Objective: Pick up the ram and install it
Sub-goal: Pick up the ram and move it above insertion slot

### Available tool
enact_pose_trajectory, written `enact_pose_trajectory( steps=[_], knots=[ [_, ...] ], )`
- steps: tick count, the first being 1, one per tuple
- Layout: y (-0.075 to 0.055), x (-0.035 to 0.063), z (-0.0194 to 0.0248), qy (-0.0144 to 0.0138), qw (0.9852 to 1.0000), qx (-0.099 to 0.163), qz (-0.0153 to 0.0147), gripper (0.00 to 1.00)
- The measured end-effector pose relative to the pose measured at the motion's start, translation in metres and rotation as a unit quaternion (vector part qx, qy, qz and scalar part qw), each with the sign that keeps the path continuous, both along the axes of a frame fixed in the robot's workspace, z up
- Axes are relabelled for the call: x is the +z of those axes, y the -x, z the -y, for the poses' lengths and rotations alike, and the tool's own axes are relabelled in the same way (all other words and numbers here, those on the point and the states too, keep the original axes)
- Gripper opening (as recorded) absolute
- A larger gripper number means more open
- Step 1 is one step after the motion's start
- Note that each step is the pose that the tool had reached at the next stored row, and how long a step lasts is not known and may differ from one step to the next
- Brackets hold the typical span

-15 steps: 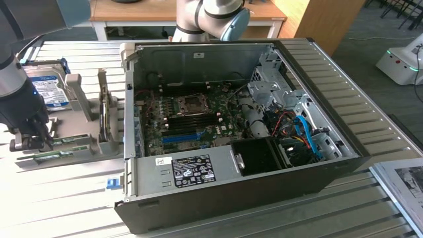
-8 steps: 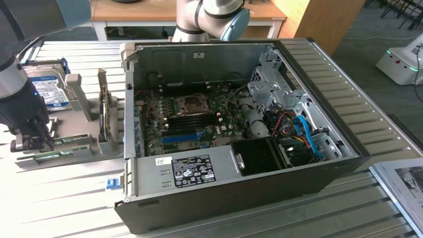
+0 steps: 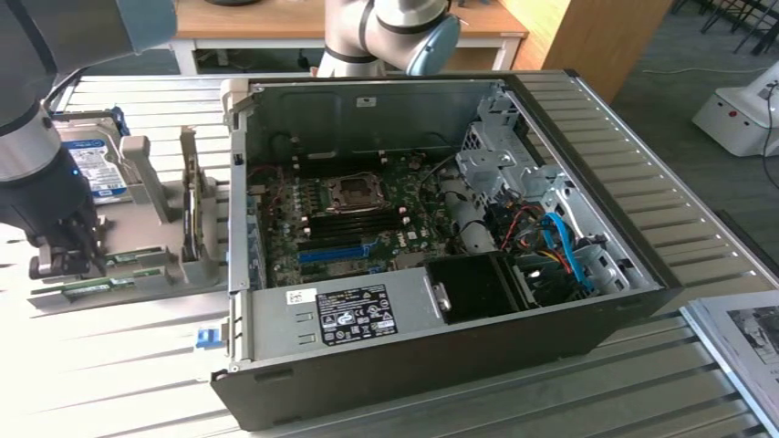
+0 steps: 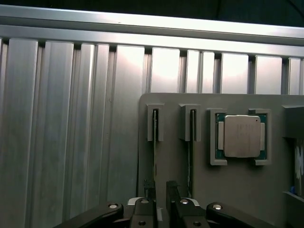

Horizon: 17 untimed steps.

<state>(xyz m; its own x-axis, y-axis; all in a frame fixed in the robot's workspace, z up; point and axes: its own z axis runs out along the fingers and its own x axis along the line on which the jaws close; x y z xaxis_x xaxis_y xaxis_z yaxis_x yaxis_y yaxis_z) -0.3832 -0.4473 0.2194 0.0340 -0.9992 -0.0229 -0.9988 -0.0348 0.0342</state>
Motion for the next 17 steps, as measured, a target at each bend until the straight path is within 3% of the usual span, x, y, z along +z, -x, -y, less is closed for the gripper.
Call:
enact_pose_trajectory(
  steps=[17],
  knots=[
    [-0.018, -0.0001, 0.0, 0.0, 1.0, 0.0, -0.0005, 0.24]
  ],
)
